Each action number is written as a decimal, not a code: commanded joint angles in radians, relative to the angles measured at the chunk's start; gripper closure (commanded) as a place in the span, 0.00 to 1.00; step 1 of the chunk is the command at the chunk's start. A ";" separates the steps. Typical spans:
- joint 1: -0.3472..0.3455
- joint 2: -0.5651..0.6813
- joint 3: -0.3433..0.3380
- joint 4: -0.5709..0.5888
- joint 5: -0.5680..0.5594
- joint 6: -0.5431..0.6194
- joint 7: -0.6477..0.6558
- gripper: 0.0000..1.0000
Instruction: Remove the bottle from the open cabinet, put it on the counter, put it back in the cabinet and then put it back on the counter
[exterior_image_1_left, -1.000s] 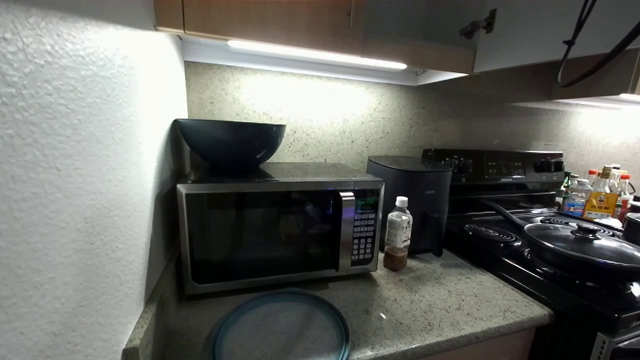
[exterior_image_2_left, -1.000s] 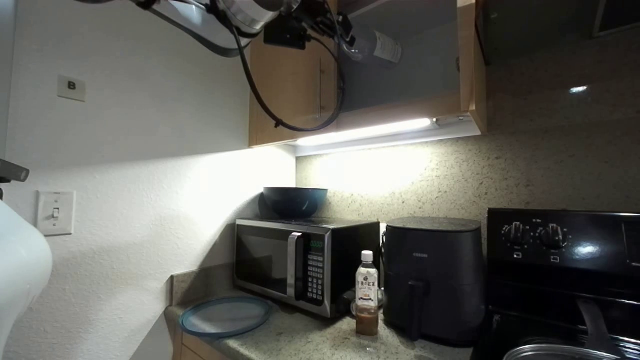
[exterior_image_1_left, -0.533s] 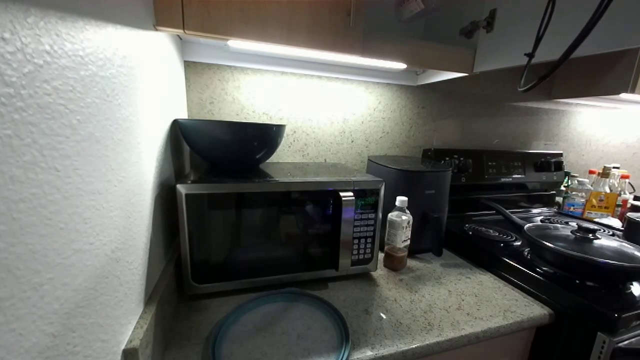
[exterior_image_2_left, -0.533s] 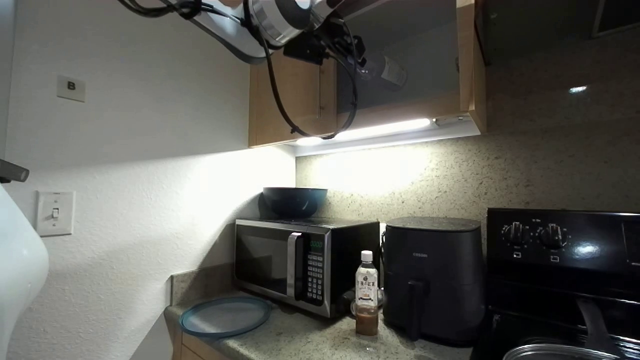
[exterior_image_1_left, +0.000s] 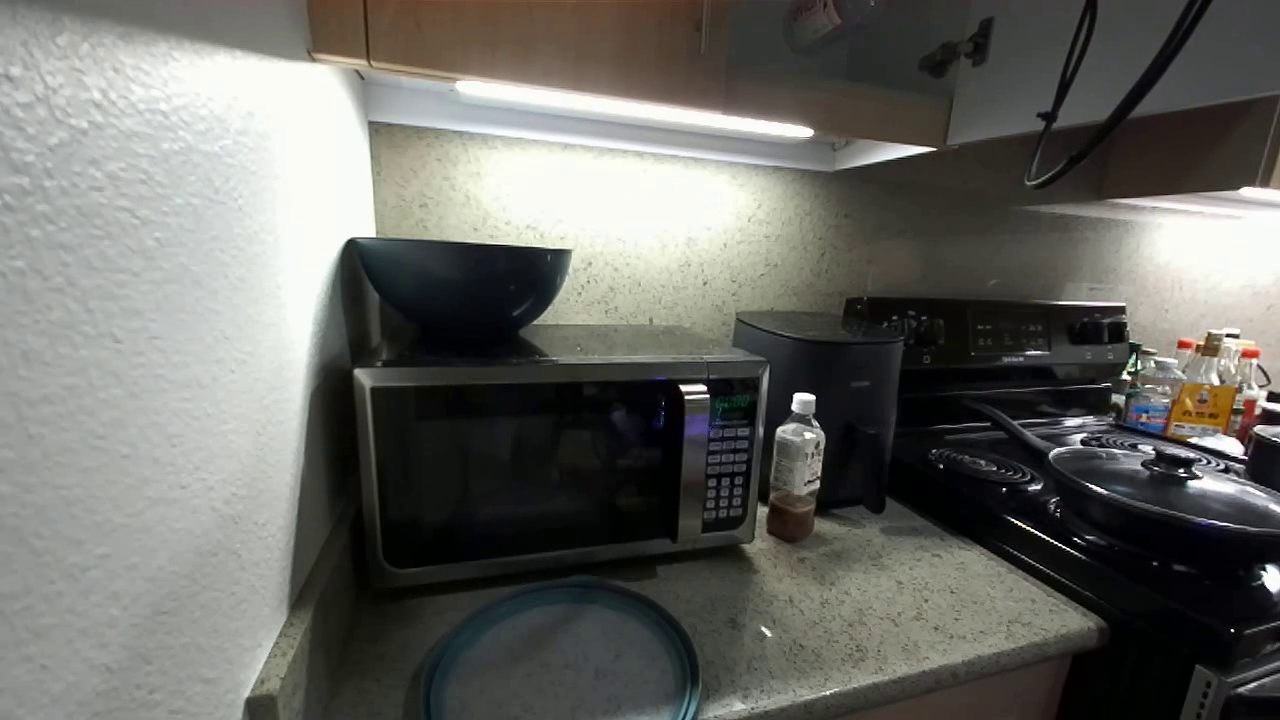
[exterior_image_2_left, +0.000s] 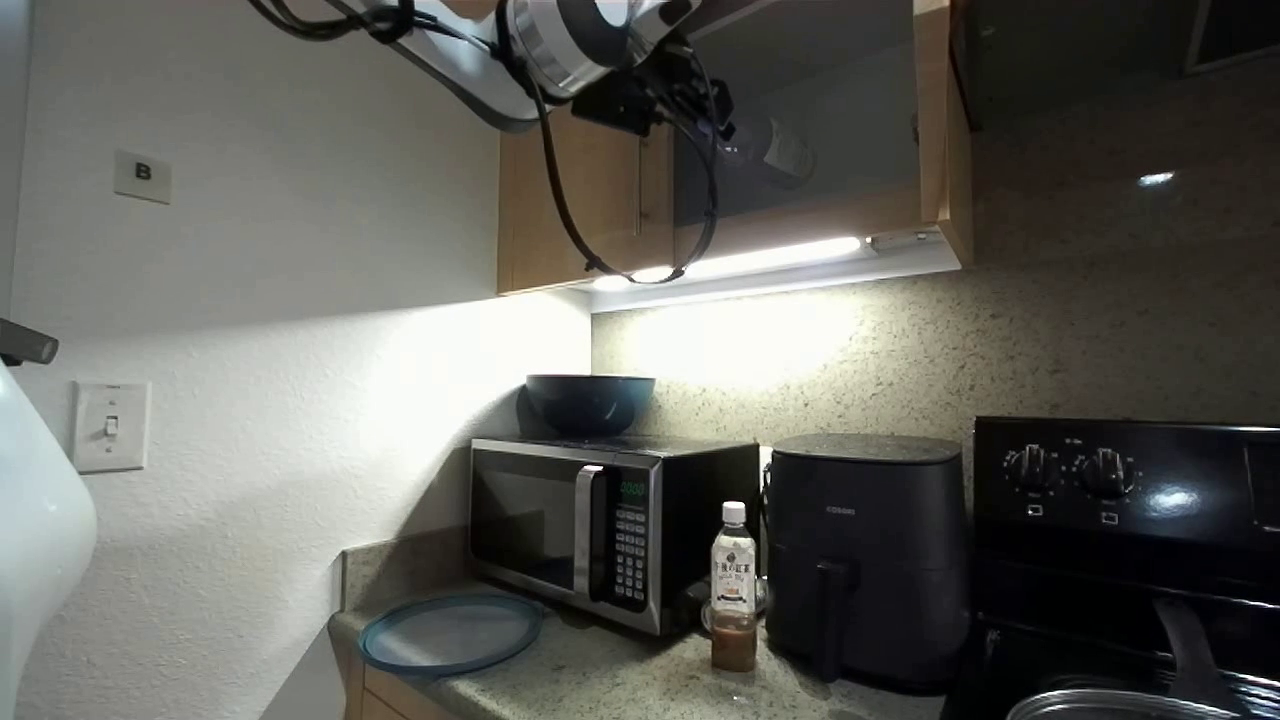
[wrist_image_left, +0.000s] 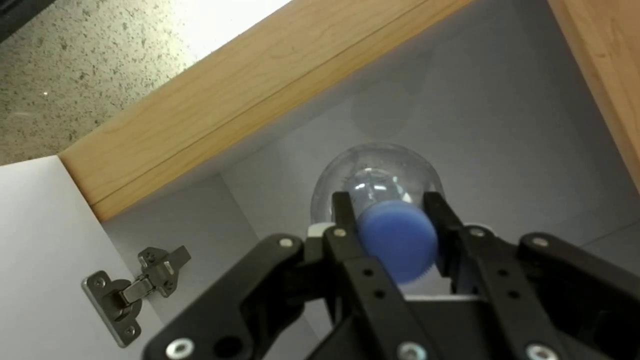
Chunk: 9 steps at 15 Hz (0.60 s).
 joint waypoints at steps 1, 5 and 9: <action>0.002 0.078 -0.002 0.072 0.012 -0.016 0.003 0.87; -0.007 0.192 0.000 0.178 0.000 -0.029 -0.001 0.87; -0.004 0.309 0.006 0.311 -0.014 -0.047 -0.006 0.87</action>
